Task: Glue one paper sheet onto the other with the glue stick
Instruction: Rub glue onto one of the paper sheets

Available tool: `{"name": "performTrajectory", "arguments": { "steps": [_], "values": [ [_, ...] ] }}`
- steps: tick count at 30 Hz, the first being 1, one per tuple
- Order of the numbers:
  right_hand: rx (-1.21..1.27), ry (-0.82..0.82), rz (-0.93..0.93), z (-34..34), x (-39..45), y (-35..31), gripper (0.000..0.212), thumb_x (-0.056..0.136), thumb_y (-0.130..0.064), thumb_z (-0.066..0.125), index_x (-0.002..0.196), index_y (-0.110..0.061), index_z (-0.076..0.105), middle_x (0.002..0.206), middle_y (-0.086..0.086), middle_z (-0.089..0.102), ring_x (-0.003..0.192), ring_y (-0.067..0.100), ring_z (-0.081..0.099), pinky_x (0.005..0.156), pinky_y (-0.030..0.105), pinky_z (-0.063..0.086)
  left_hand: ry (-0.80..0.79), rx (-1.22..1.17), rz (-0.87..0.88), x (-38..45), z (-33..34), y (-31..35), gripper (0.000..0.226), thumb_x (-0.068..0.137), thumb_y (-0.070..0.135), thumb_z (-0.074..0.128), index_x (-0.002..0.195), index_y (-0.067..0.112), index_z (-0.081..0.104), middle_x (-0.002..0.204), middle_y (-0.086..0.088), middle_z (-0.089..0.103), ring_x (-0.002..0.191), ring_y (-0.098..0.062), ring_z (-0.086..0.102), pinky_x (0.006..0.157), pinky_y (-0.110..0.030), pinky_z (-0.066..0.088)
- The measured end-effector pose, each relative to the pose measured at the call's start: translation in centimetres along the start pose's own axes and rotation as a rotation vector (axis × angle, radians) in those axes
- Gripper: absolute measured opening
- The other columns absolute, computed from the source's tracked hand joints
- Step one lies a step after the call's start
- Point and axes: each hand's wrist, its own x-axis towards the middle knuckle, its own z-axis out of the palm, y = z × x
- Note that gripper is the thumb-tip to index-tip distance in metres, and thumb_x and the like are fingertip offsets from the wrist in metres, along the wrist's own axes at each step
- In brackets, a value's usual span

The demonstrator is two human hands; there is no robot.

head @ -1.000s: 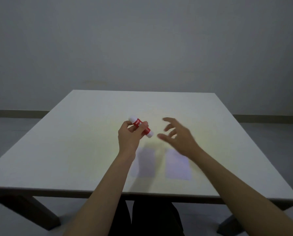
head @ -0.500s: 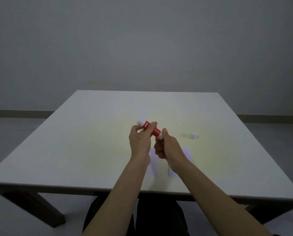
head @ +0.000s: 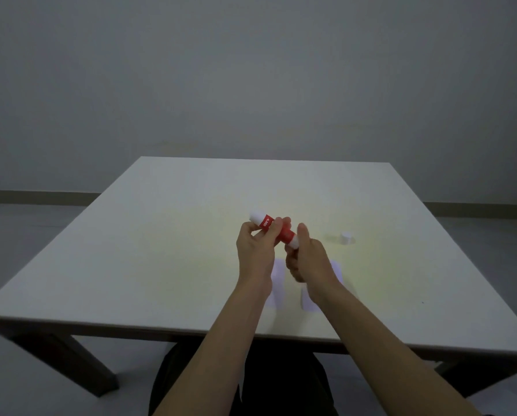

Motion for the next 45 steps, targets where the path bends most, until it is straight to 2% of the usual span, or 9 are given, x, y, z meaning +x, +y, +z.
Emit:
{"name": "performTrajectory", "arguments": {
  "steps": [3, 11, 13, 16, 20, 25, 29, 38, 45],
  "values": [
    [0.373, -0.267, 0.43, -1.2, 0.0, -0.7, 0.038, 0.084, -0.024, 0.036, 0.047, -0.019, 0.03, 0.035, -0.005, 0.023, 0.029, 0.01, 0.017, 0.03, 0.017, 0.016, -0.145, 0.098, 0.064, -0.1, -0.6, 0.0, 0.037, 0.086, 0.016, 0.063, 0.11, -0.007, 0.047, 0.093, -0.001, 0.077, 0.093, -0.013, 0.071, 0.082, -0.02, 0.049],
    [0.458, -0.345, 0.504, -2.0, -0.6, -0.6, 0.036, 0.083, -0.021, 0.035, 0.048, -0.018, 0.028, 0.034, -0.005, 0.023, 0.035, 0.011, 0.008, 0.032, 0.016, 0.016, -0.582, 0.199, 0.037, 1.6, -3.0, -0.6, 0.022, 0.09, 0.028, 0.053, 0.105, 0.012, 0.051, 0.122, 0.002, 0.068, 0.124, -0.014, 0.054, 0.112, -0.039, 0.027],
    [0.393, -0.284, 0.432, -1.9, -0.8, -0.7, 0.039, 0.087, -0.027, 0.038, 0.05, -0.016, 0.035, 0.036, -0.003, 0.03, 0.03, 0.01, 0.02, 0.032, 0.017, 0.02, -0.596, 0.237, 0.038, 1.7, -3.5, -0.8, 0.02, 0.093, 0.031, 0.048, 0.108, 0.021, 0.057, 0.128, 0.006, 0.064, 0.131, -0.011, 0.047, 0.115, -0.04, 0.019],
    [0.132, -0.188, 0.076, -1.5, -0.9, -0.8, 0.05, 0.093, -0.047, 0.042, 0.072, -0.007, 0.063, 0.051, 0.004, 0.056, 0.039, 0.014, 0.043, 0.04, 0.022, 0.035, -0.529, 0.241, 0.028, 1.6, -3.9, -0.5, 0.025, 0.094, 0.03, 0.048, 0.114, 0.027, 0.062, 0.127, 0.012, 0.063, 0.129, -0.001, 0.045, 0.114, -0.03, 0.024],
    [-0.082, -0.241, -0.275, -1.3, -0.6, -1.0, 0.023, 0.092, -0.026, 0.055, 0.106, -0.012, 0.067, 0.066, 0.003, 0.055, 0.046, 0.012, 0.049, 0.043, 0.021, 0.04, -0.513, 0.38, 0.127, 2.1, -4.6, 0.3, 0.04, 0.095, 0.035, 0.045, 0.133, 0.026, 0.048, 0.14, 0.015, 0.05, 0.125, 0.01, 0.044, 0.093, -0.001, 0.036],
    [-0.53, 0.01, -0.413, -2.8, 1.6, -0.1, 0.022, 0.092, -0.019, 0.053, 0.106, -0.012, 0.067, 0.081, -0.001, 0.065, 0.069, 0.017, 0.057, 0.066, 0.029, 0.045, -0.564, 1.011, 0.09, 4.2, -10.5, 1.4, 0.066, 0.084, 0.035, 0.065, 0.142, 0.033, 0.034, 0.152, 0.017, 0.028, 0.143, -0.003, 0.02, 0.114, -0.027, 0.017],
    [-0.826, -0.031, -0.456, -2.0, 2.0, 1.4, 0.02, 0.089, -0.023, 0.055, 0.103, -0.016, 0.068, 0.101, 0.005, 0.071, 0.091, 0.022, 0.061, 0.078, 0.032, 0.046, -0.734, 1.405, 0.007, 5.3, -11.7, 0.6, 0.088, 0.073, 0.045, 0.072, 0.146, 0.037, 0.023, 0.159, 0.016, 0.006, 0.147, -0.01, -0.008, 0.118, -0.049, -0.006],
    [-1.159, -0.046, -0.643, 0.3, 1.7, 2.3, 0.027, 0.093, -0.033, 0.045, 0.11, -0.018, 0.06, 0.097, 0.005, 0.06, 0.085, 0.026, 0.059, 0.066, 0.031, 0.039, -0.733, 1.549, 0.05, 6.5, -11.5, -1.5, 0.096, 0.068, 0.055, 0.071, 0.146, 0.039, 0.019, 0.16, 0.01, -0.006, 0.145, -0.017, -0.019, 0.114, -0.05, -0.017],
    [-1.268, -0.211, -0.851, -0.8, 0.0, 2.3, 0.028, 0.093, -0.035, 0.041, 0.109, -0.023, 0.06, 0.093, 0.0, 0.059, 0.076, 0.025, 0.055, 0.066, 0.03, 0.031, -0.75, 1.604, 0.046, 6.7, -11.6, -1.6, 0.097, 0.069, 0.06, 0.067, 0.147, 0.041, 0.013, 0.16, 0.01, -0.01, 0.145, -0.018, -0.021, 0.114, -0.05, -0.016]
  ]
}}
